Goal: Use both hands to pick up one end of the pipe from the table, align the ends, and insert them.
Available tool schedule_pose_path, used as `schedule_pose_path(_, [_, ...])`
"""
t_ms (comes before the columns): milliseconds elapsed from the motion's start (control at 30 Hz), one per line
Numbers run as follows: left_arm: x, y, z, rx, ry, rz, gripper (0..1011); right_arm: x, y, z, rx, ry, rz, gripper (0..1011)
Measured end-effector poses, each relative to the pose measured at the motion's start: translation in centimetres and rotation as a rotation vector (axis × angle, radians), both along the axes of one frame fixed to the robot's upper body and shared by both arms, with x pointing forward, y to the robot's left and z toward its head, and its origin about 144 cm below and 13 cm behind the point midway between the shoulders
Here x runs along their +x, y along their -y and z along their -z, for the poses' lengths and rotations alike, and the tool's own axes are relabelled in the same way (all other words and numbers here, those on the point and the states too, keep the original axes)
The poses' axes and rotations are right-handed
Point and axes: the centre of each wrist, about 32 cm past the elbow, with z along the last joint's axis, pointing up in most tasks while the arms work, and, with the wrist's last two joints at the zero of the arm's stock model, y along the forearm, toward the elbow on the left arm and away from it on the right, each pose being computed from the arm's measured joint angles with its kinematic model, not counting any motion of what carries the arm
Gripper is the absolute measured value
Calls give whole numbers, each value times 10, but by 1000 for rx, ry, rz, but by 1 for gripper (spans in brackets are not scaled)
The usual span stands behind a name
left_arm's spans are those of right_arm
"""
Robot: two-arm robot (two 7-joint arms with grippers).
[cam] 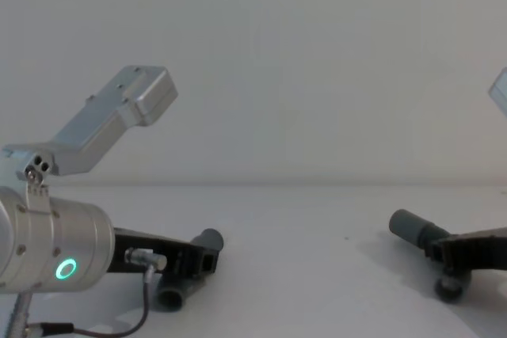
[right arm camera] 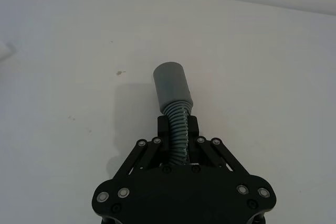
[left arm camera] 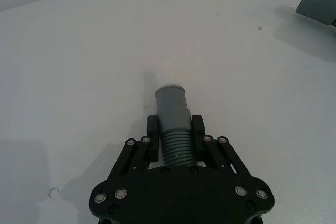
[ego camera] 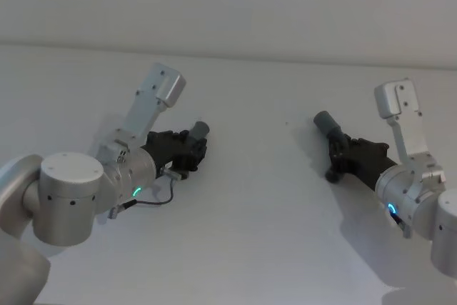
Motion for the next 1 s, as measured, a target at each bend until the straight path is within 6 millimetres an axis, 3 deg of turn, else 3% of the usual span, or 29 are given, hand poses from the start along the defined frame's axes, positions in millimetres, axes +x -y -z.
schedule_pose_path(567, [0,0,1,-1,6,1,354,0,0,0,0,1,0,185])
schedule_pose_path(1000, [4,-5,-5,12,104,16,354,3,3,-8,10,80,-18,185])
